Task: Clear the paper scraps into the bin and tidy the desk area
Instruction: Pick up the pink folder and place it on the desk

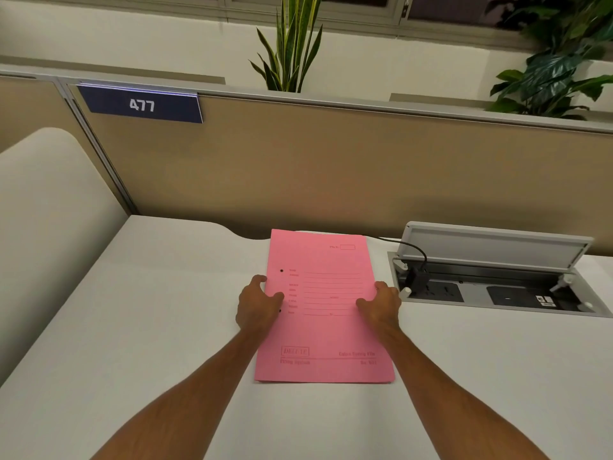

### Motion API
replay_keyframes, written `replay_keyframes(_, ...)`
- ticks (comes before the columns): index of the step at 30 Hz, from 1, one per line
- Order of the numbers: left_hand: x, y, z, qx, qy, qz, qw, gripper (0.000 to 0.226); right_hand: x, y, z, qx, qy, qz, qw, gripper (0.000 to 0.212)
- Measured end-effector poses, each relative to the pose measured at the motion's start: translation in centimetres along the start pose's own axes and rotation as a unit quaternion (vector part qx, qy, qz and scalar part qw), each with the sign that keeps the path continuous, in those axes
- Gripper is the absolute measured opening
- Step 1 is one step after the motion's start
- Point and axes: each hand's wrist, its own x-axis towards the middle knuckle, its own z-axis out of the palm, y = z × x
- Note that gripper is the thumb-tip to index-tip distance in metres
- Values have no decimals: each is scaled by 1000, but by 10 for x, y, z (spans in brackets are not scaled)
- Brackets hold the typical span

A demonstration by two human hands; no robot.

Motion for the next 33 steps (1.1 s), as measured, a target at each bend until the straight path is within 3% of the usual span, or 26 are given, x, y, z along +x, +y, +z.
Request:
replay_keyframes(8, 4, 1, 3, 30, 13, 0, 999, 47, 2, 1, 7, -64, 16, 9, 998, 41)
replay_keyframes(12, 6, 1, 6, 38, 18, 8, 999, 49, 4, 3, 8, -75, 11, -1, 997, 53)
replay_keyframes(26, 9, -7, 16, 93, 46, 20, 994, 56, 2, 7, 8, -80, 20, -30, 996, 50)
replay_keyframes(33, -4, -20, 29, 212, 95, 154, 960, 55, -25, 16, 1, -176, 57, -164, 969, 59)
